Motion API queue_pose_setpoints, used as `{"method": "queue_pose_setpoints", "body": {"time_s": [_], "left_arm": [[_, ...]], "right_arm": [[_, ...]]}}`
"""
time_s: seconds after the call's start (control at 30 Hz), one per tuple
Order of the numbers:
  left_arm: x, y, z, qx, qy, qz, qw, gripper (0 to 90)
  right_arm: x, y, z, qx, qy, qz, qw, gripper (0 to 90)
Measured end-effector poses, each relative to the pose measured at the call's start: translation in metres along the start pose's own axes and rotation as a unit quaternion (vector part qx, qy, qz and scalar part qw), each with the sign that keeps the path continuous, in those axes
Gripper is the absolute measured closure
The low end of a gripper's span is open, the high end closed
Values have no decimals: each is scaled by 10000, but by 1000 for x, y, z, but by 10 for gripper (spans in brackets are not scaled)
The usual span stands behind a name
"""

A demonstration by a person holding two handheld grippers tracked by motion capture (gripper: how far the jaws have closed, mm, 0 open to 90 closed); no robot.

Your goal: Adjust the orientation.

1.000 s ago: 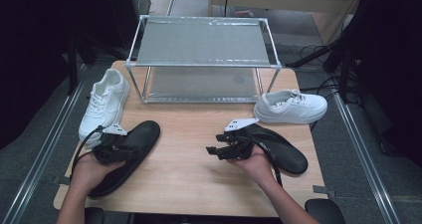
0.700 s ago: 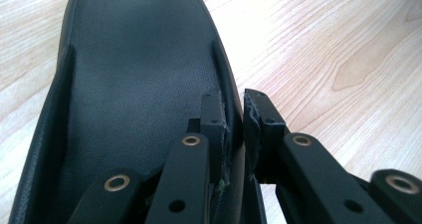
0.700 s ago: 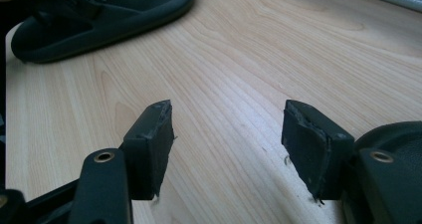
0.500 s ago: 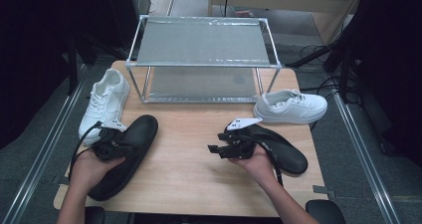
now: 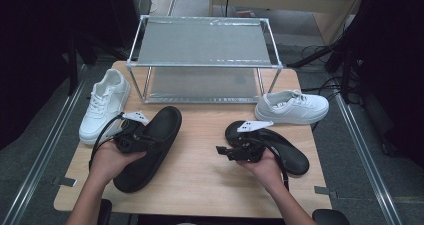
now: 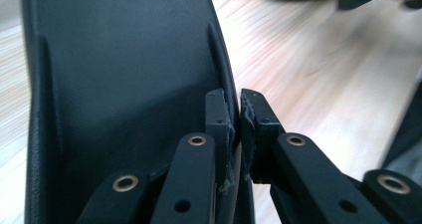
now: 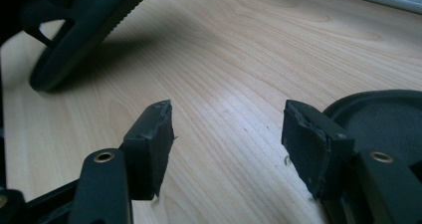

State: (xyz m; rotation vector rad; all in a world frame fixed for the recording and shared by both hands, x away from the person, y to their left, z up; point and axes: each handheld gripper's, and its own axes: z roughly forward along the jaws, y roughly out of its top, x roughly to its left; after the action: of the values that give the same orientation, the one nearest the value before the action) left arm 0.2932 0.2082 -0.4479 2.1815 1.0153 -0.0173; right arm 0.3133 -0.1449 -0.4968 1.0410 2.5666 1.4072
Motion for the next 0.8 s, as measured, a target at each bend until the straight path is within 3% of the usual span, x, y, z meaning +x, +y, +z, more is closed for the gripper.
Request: {"method": "queue_pose_setpoints", "body": {"time_s": [0.2,0.57,0.7,0.8], "left_arm": [[-5,16,12,43,-177,57,9998,838],[-24,53,33,229,-226,256,9992,840],[-31,56,49,303,-214,298,9989,841],[-29,53,66,310,-407,149,9986,841]], "right_arm": [[0,-4,-7,-72,-72,21,9999,381],[1,-7,-9,-48,-144,-10,9999,382],[0,-7,-9,-44,-142,-24,9999,383],[1,-7,-6,-26,-135,-66,9999,384]]}}
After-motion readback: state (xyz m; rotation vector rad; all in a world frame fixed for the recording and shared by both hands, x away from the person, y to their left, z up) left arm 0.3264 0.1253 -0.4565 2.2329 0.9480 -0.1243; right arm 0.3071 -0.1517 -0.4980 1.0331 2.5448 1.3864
